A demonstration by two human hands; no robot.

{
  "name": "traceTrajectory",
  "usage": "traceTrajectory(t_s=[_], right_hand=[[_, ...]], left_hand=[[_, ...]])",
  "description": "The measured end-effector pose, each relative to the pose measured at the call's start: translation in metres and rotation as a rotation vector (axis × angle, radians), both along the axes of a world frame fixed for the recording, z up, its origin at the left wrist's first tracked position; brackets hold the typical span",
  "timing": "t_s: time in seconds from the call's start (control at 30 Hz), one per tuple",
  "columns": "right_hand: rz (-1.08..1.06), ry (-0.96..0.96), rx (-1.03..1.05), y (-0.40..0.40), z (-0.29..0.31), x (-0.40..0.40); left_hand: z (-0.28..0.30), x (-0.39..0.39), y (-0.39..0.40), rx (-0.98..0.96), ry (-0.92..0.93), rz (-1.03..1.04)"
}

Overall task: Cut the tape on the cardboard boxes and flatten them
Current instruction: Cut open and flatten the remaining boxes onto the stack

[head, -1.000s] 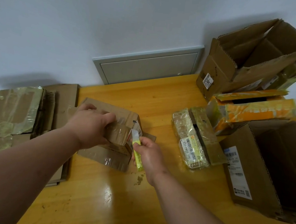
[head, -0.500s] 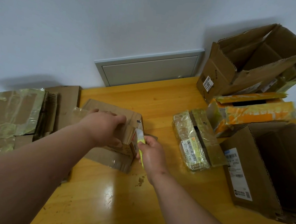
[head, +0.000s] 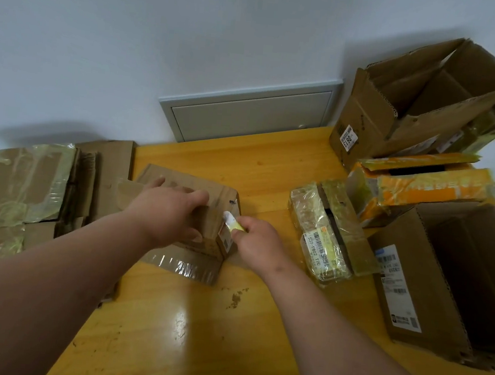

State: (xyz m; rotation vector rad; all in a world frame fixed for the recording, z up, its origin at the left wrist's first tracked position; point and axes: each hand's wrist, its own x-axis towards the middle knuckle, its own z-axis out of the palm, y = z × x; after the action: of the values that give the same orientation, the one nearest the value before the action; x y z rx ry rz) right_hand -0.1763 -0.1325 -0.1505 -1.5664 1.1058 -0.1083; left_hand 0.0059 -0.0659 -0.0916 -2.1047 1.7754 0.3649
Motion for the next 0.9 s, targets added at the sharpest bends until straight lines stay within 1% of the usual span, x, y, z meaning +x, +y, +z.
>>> traceTrajectory(t_s=[0.17,0.23,0.3,0.37,0.4,0.5,0.53,0.63,0.67,0.73,0.83,0.9], right_hand=[[0.073,-0.027,0.009,0.014,-0.003,-0.004],[-0.022,-0.092,0.031,0.02,-0.007,-0.009],[-0.204,-0.146,0.095,0.02,-0.011,-0.014],[-0.271,-0.166,0.145,0.018,-0.011,-0.014],[-0.255,-0.17,0.156,0.018,-0.01,-0.013],[-0.223,-0.181,0.188,0.021,-0.007,-0.007],[-0.221,-0.185,0.194,0.021,-0.006,-0.006],[-0.22,-0.187,0.184,0.022,-0.005,-0.007],[-0.224,-0.186,0.173,0.021,-0.004,-0.008],[-0.224,-0.162,0.141,0.018,-0.003,-0.009],[-0.215,-0.142,0.127,0.014,-0.003,-0.01],[-0.196,-0.146,0.129,0.015,-0.003,-0.009]], left_hand=[[0.003,0.0,0.0,-0.06,0.014,0.054],[0.004,-0.003,0.0,-0.085,0.024,0.072],[0.006,-0.004,0.001,-0.088,-0.002,0.06],[0.01,-0.007,0.003,-0.045,-0.011,0.067],[0.014,-0.008,0.003,-0.02,0.026,0.108],[0.028,-0.01,-0.004,-0.001,0.22,0.296],[0.031,-0.009,-0.008,-0.02,0.236,0.31],[0.032,-0.004,-0.016,-0.087,0.187,0.313],[0.029,-0.003,-0.017,-0.08,0.166,0.322],[0.02,-0.002,-0.018,0.016,0.127,0.307],[0.007,-0.002,-0.018,0.154,0.151,0.271],[0.0,-0.001,-0.017,0.138,0.178,0.264]])
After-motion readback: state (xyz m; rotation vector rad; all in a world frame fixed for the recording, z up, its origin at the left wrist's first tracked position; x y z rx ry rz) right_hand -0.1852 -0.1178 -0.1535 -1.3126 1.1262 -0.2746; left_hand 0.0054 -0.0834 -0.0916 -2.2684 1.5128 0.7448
